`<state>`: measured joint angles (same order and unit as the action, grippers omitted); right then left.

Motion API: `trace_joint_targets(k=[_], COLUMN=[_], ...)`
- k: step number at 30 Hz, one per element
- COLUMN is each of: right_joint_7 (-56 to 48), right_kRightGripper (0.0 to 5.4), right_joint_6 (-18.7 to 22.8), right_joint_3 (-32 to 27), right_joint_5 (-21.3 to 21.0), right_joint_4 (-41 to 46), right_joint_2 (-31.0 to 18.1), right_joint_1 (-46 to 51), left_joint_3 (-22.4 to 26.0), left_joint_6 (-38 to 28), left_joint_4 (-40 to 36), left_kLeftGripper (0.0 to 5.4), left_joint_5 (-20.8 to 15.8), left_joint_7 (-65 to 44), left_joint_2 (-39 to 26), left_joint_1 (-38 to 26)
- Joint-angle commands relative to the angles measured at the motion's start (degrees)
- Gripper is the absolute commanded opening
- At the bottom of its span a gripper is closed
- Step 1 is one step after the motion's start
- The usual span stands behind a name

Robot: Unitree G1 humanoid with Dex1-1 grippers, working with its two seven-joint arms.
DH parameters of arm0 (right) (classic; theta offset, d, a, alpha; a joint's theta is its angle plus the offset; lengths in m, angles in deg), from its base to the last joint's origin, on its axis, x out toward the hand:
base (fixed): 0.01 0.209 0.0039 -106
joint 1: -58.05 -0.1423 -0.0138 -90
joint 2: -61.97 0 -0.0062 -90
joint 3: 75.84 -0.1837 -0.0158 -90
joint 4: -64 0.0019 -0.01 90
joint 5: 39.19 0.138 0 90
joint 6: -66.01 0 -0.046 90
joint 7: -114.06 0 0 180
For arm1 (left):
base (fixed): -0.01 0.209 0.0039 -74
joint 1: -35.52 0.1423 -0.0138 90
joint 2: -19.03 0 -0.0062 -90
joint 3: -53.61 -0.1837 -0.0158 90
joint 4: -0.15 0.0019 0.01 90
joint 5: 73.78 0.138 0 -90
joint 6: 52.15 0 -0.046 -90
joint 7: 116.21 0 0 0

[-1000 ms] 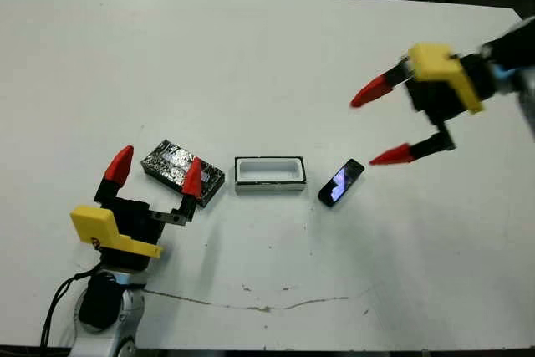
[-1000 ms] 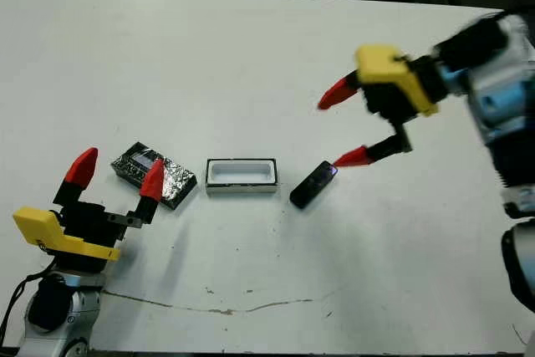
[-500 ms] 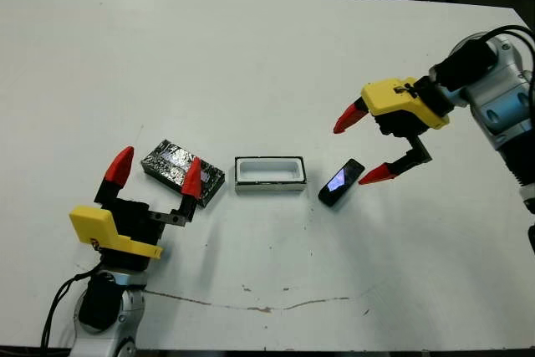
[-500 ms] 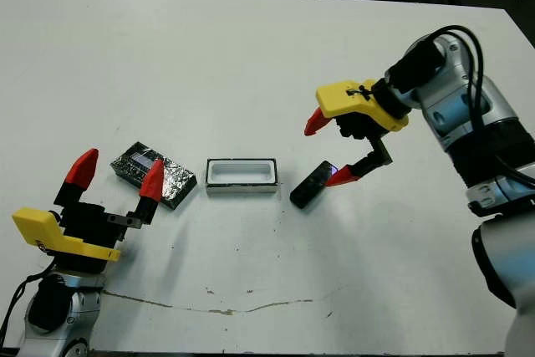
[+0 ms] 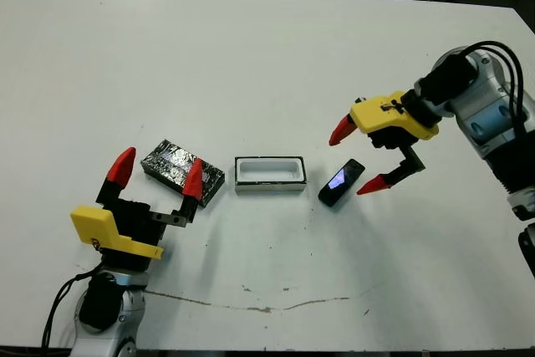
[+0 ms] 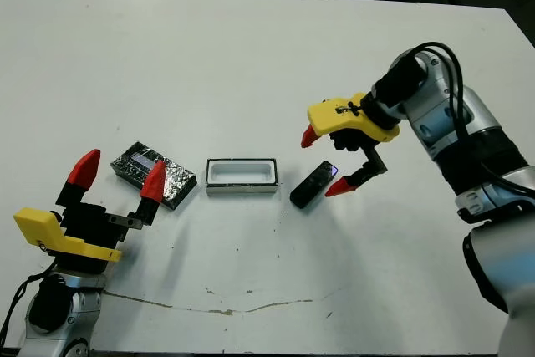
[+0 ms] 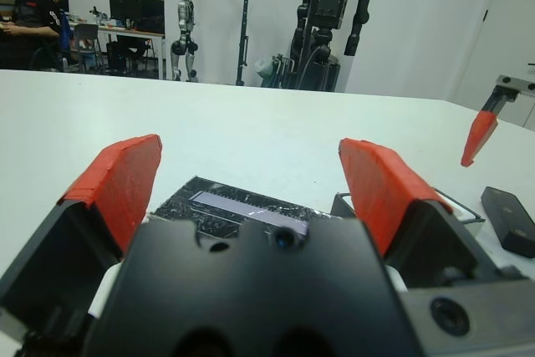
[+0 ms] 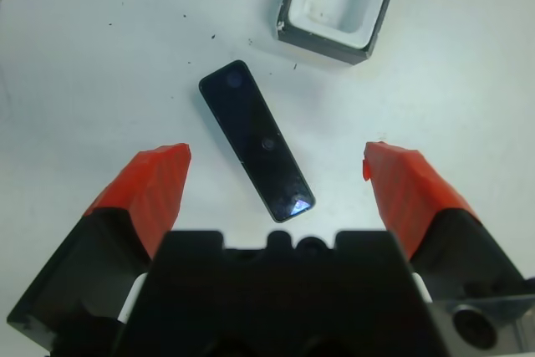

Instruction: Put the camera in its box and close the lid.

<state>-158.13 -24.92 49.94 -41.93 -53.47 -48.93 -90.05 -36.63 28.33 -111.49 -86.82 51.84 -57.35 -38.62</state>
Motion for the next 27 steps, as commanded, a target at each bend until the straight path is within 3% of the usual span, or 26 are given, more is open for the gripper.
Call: trace_joint_targets(k=[1,8,27], right_joint_7=[-0.32,-0.32,0.19], right_kRightGripper=[5.39,5.39,5.39], right_joint_6=[0.08,2.87,1.99], right_joint_3=[0.86,1.24,-0.53], right_joint_5=[1.03,0.04,-2.14], right_joint_4=[-0.49,1.23,1.31], right_joint_2=[-0.25,-0.24,1.67], right_joint_1=[1.17,2.41,5.07], left_joint_3=[-0.16,-0.25,-0.41], left_joint_6=[0.36,-0.9,-0.59], left_joint_4=[0.22,0.95,0.94], left_kLeftGripper=[5.4,5.4,5.4], left_joint_5=[-0.06,1.46,1.73], left_joint_7=[-0.18,0.16,0.24], left_joint_2=[-0.28,-0.2,0.06], left_joint_1=[0.95,0.81,0.84])
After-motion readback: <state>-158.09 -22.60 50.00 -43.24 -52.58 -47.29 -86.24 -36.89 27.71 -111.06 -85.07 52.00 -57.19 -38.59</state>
